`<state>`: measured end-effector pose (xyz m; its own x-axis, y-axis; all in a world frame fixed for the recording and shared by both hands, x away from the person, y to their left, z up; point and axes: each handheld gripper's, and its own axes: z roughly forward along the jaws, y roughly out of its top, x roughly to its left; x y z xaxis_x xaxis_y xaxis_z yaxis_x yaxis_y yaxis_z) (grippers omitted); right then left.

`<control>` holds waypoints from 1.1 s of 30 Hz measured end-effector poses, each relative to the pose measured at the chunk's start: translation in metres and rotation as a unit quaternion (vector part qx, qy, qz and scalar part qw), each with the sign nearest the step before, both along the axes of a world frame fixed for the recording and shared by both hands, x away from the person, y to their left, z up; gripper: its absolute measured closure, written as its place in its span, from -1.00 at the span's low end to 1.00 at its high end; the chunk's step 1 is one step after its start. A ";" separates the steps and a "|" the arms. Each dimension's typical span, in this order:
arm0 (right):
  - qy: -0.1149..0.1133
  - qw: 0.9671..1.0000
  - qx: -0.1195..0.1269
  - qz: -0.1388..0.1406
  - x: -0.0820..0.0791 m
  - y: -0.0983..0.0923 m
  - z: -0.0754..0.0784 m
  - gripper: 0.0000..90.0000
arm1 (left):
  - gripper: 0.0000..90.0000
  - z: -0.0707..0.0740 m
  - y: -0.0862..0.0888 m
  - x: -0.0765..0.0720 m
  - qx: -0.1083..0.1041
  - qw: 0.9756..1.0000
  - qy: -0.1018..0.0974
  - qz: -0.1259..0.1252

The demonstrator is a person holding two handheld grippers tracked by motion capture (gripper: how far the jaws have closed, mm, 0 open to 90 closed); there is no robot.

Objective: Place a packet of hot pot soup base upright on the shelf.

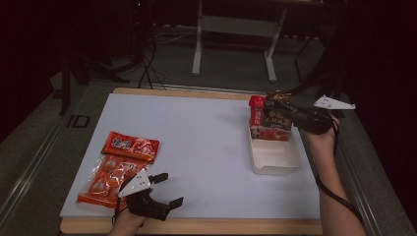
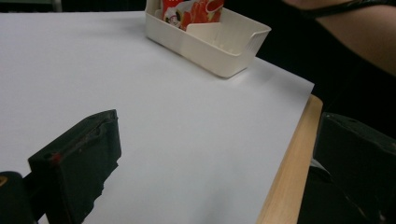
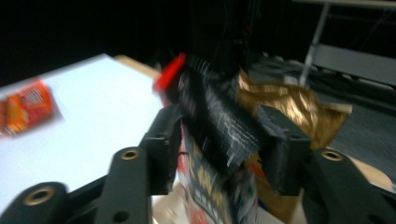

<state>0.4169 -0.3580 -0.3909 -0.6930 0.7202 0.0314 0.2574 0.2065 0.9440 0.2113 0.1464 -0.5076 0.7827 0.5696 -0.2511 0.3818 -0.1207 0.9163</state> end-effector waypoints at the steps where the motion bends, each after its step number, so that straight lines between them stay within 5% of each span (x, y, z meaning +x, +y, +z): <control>1: -0.003 1.000 0.000 -0.002 -0.003 0.000 0.005 0.06 | -0.96 0.000 0.000 0.000 0.001 1.000 0.002 0.000; 6: -0.019 1.000 -0.008 -0.004 -0.015 0.007 0.024 -0.01 | -0.96 0.003 -0.001 -0.001 0.002 1.000 -0.009 0.002; 13: -0.030 0.999 -0.002 0.014 -0.030 0.020 0.038 -0.10 | -0.96 0.007 -0.001 -0.002 -0.005 1.000 0.016 -0.003; 18: -0.038 0.999 0.001 0.017 -0.042 0.031 0.046 -0.19 | -0.96 0.013 0.001 -0.004 0.000 1.000 0.009 -0.002; 23: -0.034 0.999 -0.001 0.029 -0.053 0.041 0.047 -0.30 | -0.90 0.016 0.004 -0.004 0.002 1.000 0.010 0.000; 29: -0.030 0.998 0.016 0.046 -0.069 0.055 0.039 -0.69 | -0.86 0.017 0.007 -0.004 0.018 1.000 0.010 -0.011; 33: -0.033 0.997 0.033 0.062 -0.082 0.063 0.032 -0.74 | -0.73 0.020 0.009 -0.006 0.027 1.000 -0.002 -0.013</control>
